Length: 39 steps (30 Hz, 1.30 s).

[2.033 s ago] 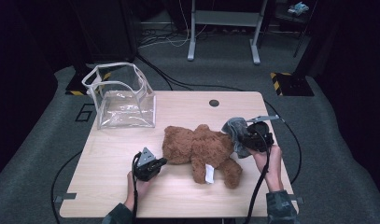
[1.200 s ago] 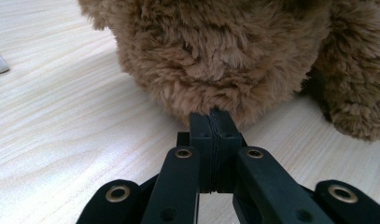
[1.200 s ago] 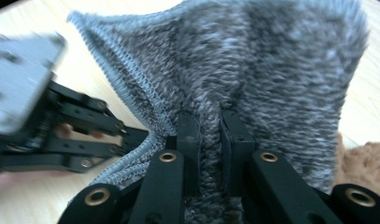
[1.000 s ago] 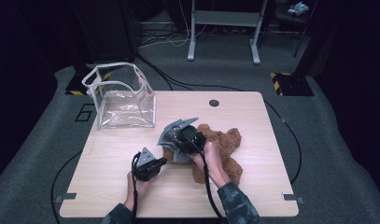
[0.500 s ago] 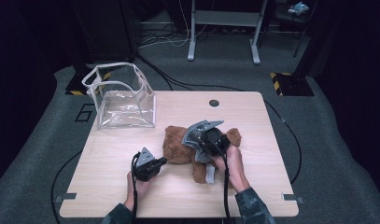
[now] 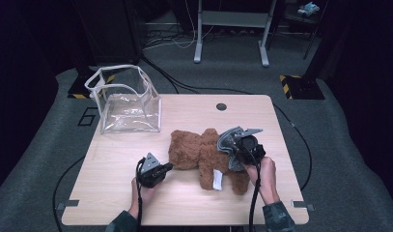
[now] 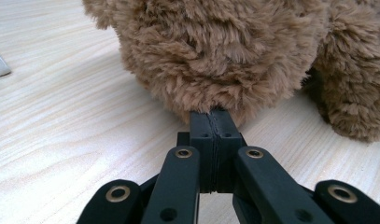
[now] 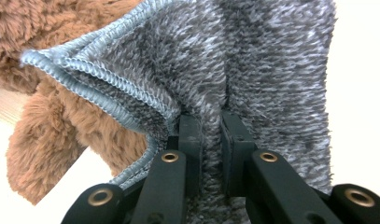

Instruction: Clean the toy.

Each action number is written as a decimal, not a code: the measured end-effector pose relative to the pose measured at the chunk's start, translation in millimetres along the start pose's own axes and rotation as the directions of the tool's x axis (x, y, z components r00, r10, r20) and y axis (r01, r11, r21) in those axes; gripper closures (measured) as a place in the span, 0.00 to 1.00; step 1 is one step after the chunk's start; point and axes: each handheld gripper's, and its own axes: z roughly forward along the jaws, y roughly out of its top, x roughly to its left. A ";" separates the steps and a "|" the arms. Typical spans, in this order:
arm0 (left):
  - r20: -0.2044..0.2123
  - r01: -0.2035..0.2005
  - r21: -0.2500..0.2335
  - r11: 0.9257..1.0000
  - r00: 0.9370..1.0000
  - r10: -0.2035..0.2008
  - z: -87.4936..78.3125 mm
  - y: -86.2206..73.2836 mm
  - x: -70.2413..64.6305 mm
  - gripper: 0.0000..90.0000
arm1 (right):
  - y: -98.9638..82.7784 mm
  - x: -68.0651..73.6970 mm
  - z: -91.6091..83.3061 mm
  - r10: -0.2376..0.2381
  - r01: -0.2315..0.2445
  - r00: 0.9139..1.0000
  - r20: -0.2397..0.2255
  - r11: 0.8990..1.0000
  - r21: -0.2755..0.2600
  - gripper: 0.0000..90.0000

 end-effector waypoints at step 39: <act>0.004 -0.007 0.002 1.000 1.000 0.007 0.2 0.1 -0.2 1.00 | 61.5 101.4 29.8 -0.169 0.159 0.978 -0.120 0.983 -0.087 0.90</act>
